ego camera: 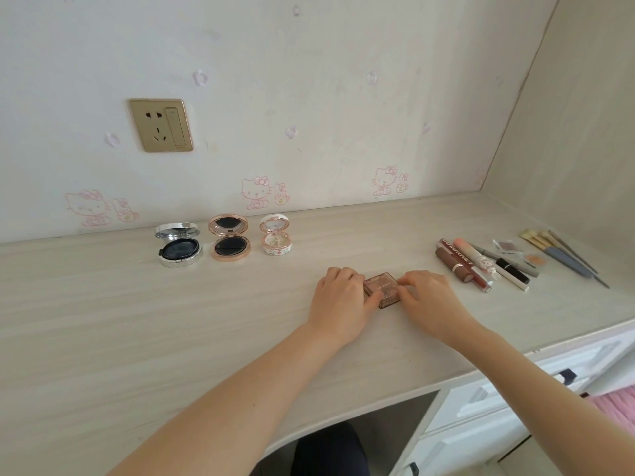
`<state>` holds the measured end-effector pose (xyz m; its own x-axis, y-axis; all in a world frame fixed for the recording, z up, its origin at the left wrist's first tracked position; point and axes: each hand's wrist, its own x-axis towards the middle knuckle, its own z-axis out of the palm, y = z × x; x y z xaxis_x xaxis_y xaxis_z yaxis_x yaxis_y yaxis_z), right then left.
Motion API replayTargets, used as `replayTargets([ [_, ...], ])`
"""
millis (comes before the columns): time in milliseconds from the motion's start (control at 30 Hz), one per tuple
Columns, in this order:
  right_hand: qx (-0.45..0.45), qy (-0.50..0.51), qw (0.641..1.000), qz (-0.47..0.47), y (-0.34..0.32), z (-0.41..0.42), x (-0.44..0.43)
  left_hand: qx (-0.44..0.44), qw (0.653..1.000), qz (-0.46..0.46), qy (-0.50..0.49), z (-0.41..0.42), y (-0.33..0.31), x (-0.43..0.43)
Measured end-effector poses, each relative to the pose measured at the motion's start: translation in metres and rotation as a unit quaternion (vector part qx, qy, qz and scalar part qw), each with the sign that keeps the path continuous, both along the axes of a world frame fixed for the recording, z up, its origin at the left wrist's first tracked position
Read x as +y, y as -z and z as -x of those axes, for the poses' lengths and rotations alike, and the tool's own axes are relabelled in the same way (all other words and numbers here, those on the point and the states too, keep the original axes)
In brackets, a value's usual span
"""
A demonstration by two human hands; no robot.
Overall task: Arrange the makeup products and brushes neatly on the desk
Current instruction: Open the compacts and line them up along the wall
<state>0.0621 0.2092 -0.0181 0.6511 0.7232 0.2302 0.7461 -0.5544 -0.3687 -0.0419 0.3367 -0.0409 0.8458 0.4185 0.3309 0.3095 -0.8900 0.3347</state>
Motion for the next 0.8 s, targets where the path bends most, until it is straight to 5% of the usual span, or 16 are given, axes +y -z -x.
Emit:
replayTargets([
  [333,0.073,0.019,0.992,-0.102,-0.005,0.009,-0.003,-0.040,0.990,0.137,0.024,0.007,-0.002,0.003],
  [800,0.198,-0.008,0.952,-0.231,-0.021,0.032,0.003,-0.200,0.900,0.386,0.016,0.034,-0.028,0.004],
])
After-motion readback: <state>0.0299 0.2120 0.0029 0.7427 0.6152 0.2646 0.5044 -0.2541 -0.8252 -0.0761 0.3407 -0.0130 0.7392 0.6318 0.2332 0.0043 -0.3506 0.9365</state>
